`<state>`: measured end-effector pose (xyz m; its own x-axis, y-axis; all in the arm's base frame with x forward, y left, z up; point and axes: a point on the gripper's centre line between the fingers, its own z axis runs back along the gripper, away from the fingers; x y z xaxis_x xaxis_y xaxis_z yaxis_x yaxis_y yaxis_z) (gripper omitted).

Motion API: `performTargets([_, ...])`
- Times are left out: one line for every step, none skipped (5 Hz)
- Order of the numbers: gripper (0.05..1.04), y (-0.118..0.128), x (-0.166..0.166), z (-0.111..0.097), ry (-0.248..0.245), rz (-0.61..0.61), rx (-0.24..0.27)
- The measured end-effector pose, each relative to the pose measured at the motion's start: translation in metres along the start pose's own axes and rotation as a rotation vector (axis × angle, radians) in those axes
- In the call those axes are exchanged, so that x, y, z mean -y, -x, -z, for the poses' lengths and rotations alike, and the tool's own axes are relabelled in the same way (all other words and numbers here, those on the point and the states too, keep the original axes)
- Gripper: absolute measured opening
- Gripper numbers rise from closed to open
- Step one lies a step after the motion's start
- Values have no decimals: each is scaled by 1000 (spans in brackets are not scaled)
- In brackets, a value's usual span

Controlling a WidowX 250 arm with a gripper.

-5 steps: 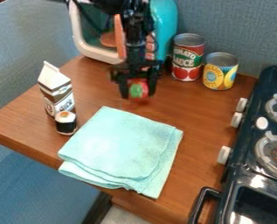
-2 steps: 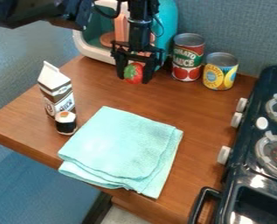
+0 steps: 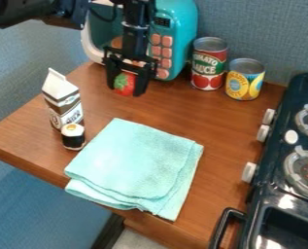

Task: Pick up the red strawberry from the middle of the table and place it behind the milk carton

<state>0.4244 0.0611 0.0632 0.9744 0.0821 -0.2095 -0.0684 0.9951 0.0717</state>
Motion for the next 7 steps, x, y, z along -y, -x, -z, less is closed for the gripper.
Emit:
performTargets([852,-7,-19,-19,-27,52,19])
performTargets([852,-8,-37,-7,-29,77,14])
performTargets([852,-2,-58,1,-44,106,-16])
performTargets([852,8,-66,15,-53,115,-83])
performTargets([852,11,-63,26,-37,127,-106])
performTargets([852,8,-67,36,-23,144,-80])
performTargets([852,7,-72,47,-36,130,-71])
